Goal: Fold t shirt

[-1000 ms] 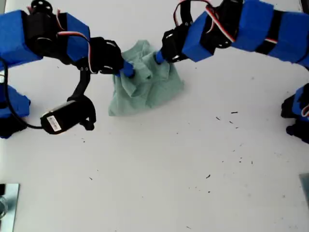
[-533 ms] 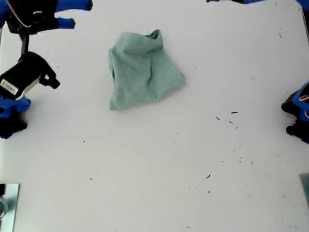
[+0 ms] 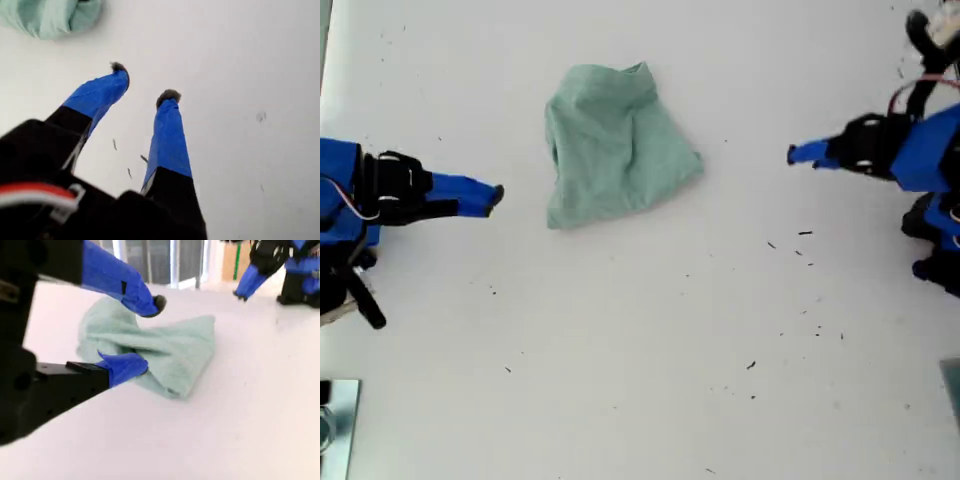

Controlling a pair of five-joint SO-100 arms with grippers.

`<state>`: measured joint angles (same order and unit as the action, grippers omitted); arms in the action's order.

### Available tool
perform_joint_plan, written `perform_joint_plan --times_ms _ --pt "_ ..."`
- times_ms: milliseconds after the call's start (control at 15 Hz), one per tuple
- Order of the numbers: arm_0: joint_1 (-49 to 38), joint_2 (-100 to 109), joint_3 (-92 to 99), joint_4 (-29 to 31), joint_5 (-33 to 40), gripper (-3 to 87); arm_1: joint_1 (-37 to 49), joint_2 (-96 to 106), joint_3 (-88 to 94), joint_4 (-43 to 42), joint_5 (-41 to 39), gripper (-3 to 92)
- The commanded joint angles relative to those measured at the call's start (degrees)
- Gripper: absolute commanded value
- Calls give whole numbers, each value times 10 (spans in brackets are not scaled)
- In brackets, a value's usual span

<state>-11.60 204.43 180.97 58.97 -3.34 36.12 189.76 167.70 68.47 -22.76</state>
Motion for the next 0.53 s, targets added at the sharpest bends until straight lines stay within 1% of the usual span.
perform_joint_plan --times_ms 0,67,133,200,467 --pt "-20 19 50 -2 49 153 25 44 98 85 84 164" --pt "-30 21 46 2 111 154 19 57 101 85 15 143" --pt "-35 21 48 1 111 154 22 113 106 74 -139 153" --pt "-38 21 48 1 111 154 24 112 101 85 -191 148" --pt "-39 21 48 1 111 153 21 110 100 87 -199 136"
